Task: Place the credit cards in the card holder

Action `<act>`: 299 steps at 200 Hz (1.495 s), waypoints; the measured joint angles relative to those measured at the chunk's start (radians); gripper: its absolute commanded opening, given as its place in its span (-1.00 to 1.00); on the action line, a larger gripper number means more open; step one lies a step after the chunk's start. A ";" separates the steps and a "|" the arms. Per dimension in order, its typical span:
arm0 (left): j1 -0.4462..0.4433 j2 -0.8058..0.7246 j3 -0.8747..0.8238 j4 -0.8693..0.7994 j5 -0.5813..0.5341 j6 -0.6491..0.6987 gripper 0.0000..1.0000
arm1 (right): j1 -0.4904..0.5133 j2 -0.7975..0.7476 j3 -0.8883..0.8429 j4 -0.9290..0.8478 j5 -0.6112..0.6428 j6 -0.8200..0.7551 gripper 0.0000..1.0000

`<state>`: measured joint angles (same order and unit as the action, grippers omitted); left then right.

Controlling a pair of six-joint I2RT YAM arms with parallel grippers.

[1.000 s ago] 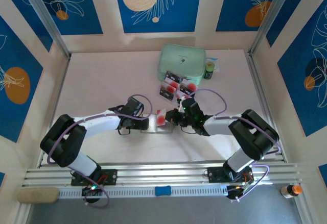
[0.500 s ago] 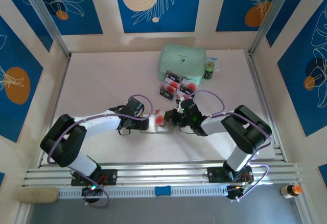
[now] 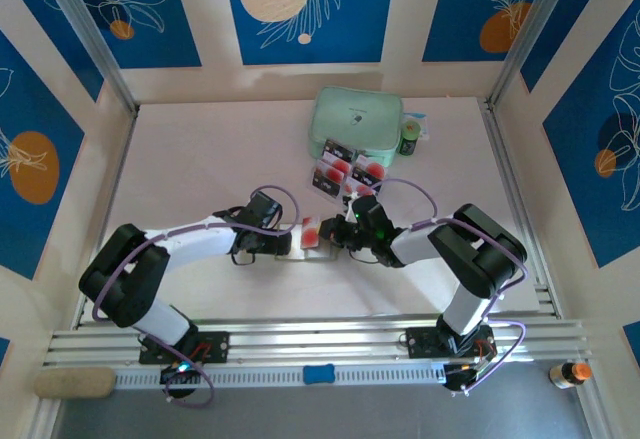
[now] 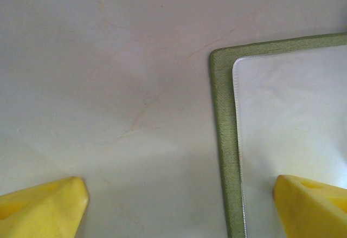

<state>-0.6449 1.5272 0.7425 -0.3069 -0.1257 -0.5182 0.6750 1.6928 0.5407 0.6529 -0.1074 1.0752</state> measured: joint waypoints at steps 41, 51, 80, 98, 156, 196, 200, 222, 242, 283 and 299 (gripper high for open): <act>0.000 0.000 0.000 0.000 0.000 0.000 0.82 | 0.008 0.000 0.000 0.006 -0.002 0.005 -1.00; 0.000 0.000 0.000 0.000 0.000 0.000 0.82 | 0.010 0.000 0.000 0.007 -0.002 0.007 -1.00; 0.000 0.000 0.000 0.000 0.000 0.000 0.82 | 0.015 0.000 -0.006 0.005 -0.002 0.010 -1.00; 0.000 0.000 0.000 0.000 0.000 0.000 0.82 | 0.019 0.000 -0.010 0.005 -0.001 0.015 -1.00; 0.000 0.000 0.000 0.000 0.000 0.000 0.82 | 0.025 0.000 -0.015 -0.015 0.014 0.035 -1.00; 0.000 0.000 0.000 0.000 0.000 0.000 0.82 | 0.026 0.000 -0.028 -0.023 0.034 0.055 -1.00; 0.000 0.000 0.000 0.000 0.000 0.000 0.82 | 0.026 0.000 -0.029 -0.023 0.035 0.058 -1.00; 0.000 0.000 0.000 0.000 0.000 0.000 0.82 | 0.030 -0.007 -0.033 -0.031 0.051 0.061 -1.00; 0.000 0.000 0.000 0.000 0.000 0.000 0.82 | 0.034 -0.021 -0.033 -0.046 0.059 0.063 -1.00; 0.000 0.002 0.002 0.000 0.000 0.000 0.82 | 0.039 -0.023 -0.032 -0.064 0.069 0.063 -1.00; 0.000 0.002 0.002 0.000 0.000 0.000 0.82 | 0.041 -0.023 -0.027 -0.071 0.071 0.063 -1.00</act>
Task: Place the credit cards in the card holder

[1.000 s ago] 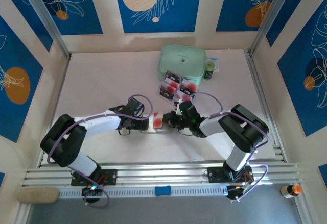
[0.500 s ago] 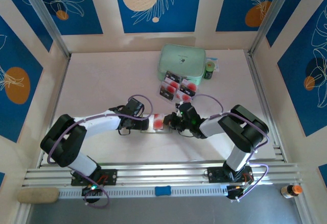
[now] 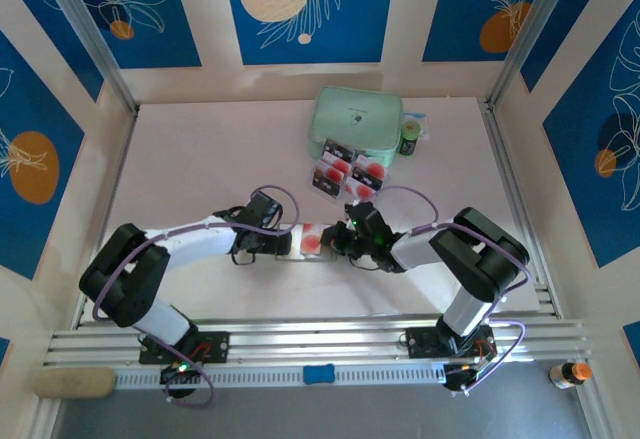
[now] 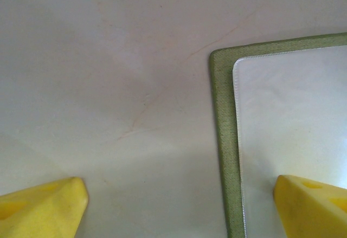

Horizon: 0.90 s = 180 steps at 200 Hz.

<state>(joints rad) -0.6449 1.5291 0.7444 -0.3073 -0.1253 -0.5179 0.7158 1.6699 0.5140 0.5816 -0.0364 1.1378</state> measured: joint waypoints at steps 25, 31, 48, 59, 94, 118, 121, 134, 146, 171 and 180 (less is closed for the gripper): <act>0.000 0.000 0.000 0.000 0.000 0.000 0.82 | 0.006 0.000 0.008 -0.010 0.000 0.000 -1.00; 0.000 0.000 0.000 0.000 0.000 0.000 0.82 | 0.007 0.001 0.009 -0.011 0.000 0.000 -1.00; 0.000 0.000 0.000 0.000 0.000 0.000 0.82 | 0.012 0.002 0.012 -0.016 0.000 0.000 -1.00; 0.000 0.000 0.000 0.000 0.000 0.000 0.82 | 0.014 0.002 0.015 -0.022 0.000 0.000 -1.00; 0.000 0.000 0.000 0.000 0.000 0.000 0.82 | 0.019 0.002 0.017 -0.027 0.001 0.000 -1.00; 0.000 0.000 0.000 0.000 0.000 0.000 0.82 | 0.024 0.002 0.022 -0.035 0.003 0.000 -1.00; 0.000 0.000 0.000 0.000 0.000 0.000 0.82 | 0.025 0.002 0.023 -0.038 0.004 0.000 -1.00; 0.000 0.000 0.000 0.000 0.000 0.000 0.82 | 0.028 0.002 0.027 -0.044 0.003 0.000 -1.00; 0.000 0.000 0.000 0.000 0.000 0.000 0.82 | 0.030 0.003 0.031 -0.048 0.003 0.000 -1.00; 0.000 0.000 0.000 0.000 0.000 0.000 0.82 | 0.034 0.015 0.048 -0.056 0.002 0.000 -1.00; 0.000 0.000 0.000 0.000 0.000 0.000 0.82 | 0.035 0.023 0.055 -0.059 0.001 0.000 -1.00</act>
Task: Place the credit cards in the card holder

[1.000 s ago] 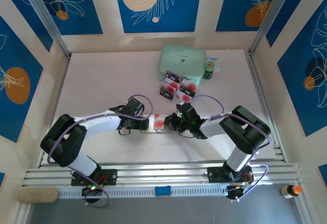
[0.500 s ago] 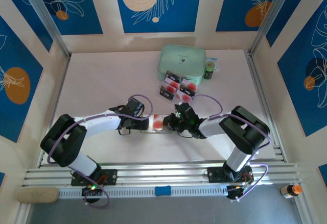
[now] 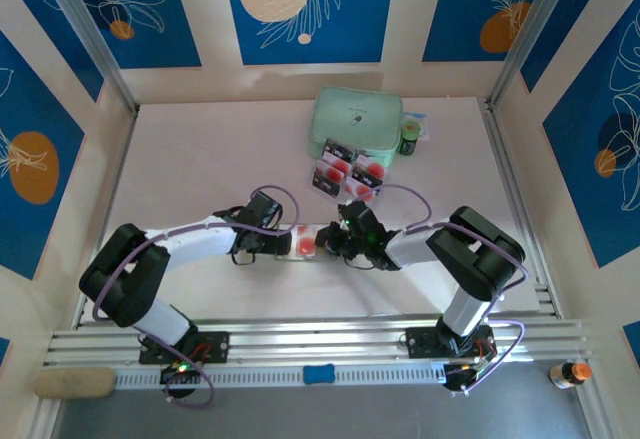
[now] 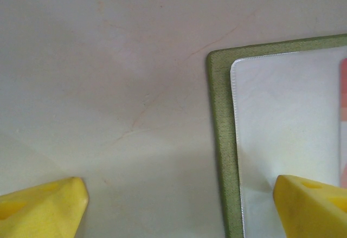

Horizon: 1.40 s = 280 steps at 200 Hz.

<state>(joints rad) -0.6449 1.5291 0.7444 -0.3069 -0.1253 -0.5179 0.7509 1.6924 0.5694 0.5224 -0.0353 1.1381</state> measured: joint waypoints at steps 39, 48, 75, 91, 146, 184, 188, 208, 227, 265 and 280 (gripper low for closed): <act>0.000 0.000 0.000 0.000 0.000 0.000 0.82 | 0.002 0.030 0.037 -0.016 -0.026 0.000 -0.88; 0.000 0.000 0.000 0.000 0.000 0.000 0.82 | 0.002 0.037 0.046 -0.022 -0.035 0.000 -0.64; 0.000 0.000 0.000 0.000 0.000 0.000 0.82 | 0.000 0.038 0.093 -0.065 -0.073 -0.023 -0.17; 0.000 0.000 0.000 0.000 0.000 0.000 0.82 | -0.006 0.023 0.112 -0.128 -0.080 -0.060 -0.16; 0.000 -0.004 0.000 0.000 0.001 0.000 0.82 | -0.047 -0.060 0.178 -0.410 -0.070 -0.203 -0.69; 0.000 -0.004 0.000 0.000 0.001 0.000 0.82 | -0.047 -0.038 0.285 -0.494 -0.083 -0.278 -0.94; 0.000 -0.004 0.000 0.000 0.001 0.000 0.82 | -0.047 -0.031 0.296 -0.498 -0.085 -0.286 -0.96; 0.000 -0.004 0.000 0.000 0.001 0.000 0.82 | -0.046 0.008 0.332 -0.518 -0.093 -0.302 -1.00; 0.000 -0.004 0.000 0.000 0.001 0.000 0.82 | -0.045 0.048 0.352 -0.541 -0.098 -0.312 -1.00; 0.000 -0.004 0.000 0.001 0.001 -0.001 0.82 | -0.037 0.116 0.379 -0.576 -0.107 -0.321 -1.00; 0.000 -0.005 0.000 0.000 0.001 -0.001 0.82 | -0.030 0.134 0.407 -0.582 -0.115 -0.325 -1.00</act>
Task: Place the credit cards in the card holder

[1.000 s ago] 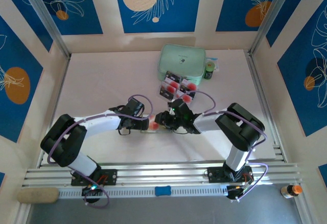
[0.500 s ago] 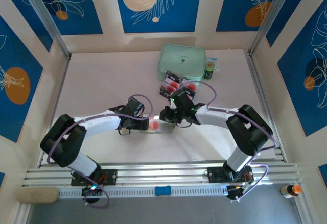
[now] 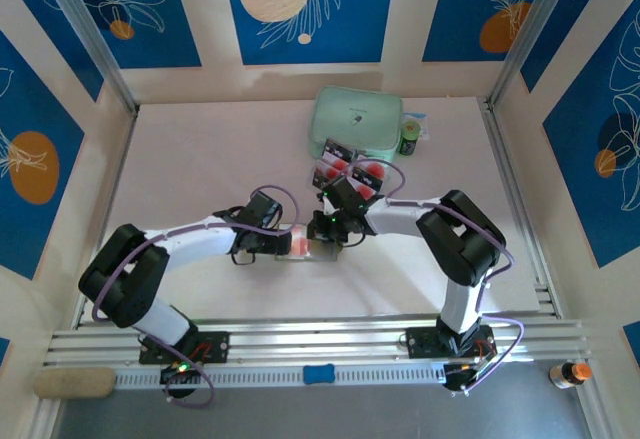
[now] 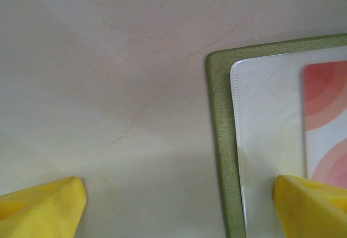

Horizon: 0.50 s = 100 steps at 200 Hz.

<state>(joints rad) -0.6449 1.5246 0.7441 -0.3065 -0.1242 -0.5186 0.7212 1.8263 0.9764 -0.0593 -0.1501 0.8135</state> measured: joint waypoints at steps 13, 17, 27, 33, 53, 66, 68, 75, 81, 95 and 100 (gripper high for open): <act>0.000 -0.001 0.000 0.000 0.000 0.000 0.83 | 0.011 0.018 0.024 -0.005 -0.006 -0.003 -1.00; 0.000 -0.002 0.000 0.000 0.000 0.000 0.82 | 0.014 0.024 0.030 -0.006 -0.008 -0.003 -1.00; 0.000 -0.005 0.000 -0.002 0.000 -0.003 0.83 | 0.023 0.037 0.045 -0.010 -0.009 -0.003 -1.00; 0.000 -0.006 0.000 -0.005 0.000 -0.004 0.83 | 0.027 0.043 0.052 -0.013 -0.011 -0.003 -1.00; 0.000 -0.016 0.003 -0.023 -0.001 -0.004 0.84 | 0.035 0.056 0.066 -0.018 -0.016 -0.003 -1.00; 0.001 -0.028 0.006 -0.032 -0.001 -0.005 0.85 | 0.034 0.057 0.066 -0.018 -0.019 -0.002 -1.00; 0.001 -0.031 0.007 -0.033 -0.001 -0.005 0.85 | 0.034 0.057 0.066 -0.018 -0.019 -0.002 -1.00; 0.001 -0.037 0.010 -0.036 -0.001 -0.005 0.85 | 0.034 0.057 0.066 -0.019 -0.019 -0.002 -1.00; 0.002 -0.045 0.013 -0.039 -0.001 -0.006 0.85 | 0.034 0.057 0.066 -0.019 -0.019 -0.002 -1.00; 0.006 -0.059 0.016 -0.042 -0.001 -0.007 0.85 | 0.034 0.057 0.067 -0.021 -0.019 -0.002 -1.00; 0.008 -0.064 0.016 -0.043 -0.002 -0.007 0.85 | 0.034 0.056 0.067 -0.021 -0.019 -0.003 -1.00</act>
<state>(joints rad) -0.6369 1.4601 0.7601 -0.3500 -0.1257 -0.5259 0.7555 1.8820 1.0435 -0.0807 -0.1692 0.8108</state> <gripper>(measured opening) 0.925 0.044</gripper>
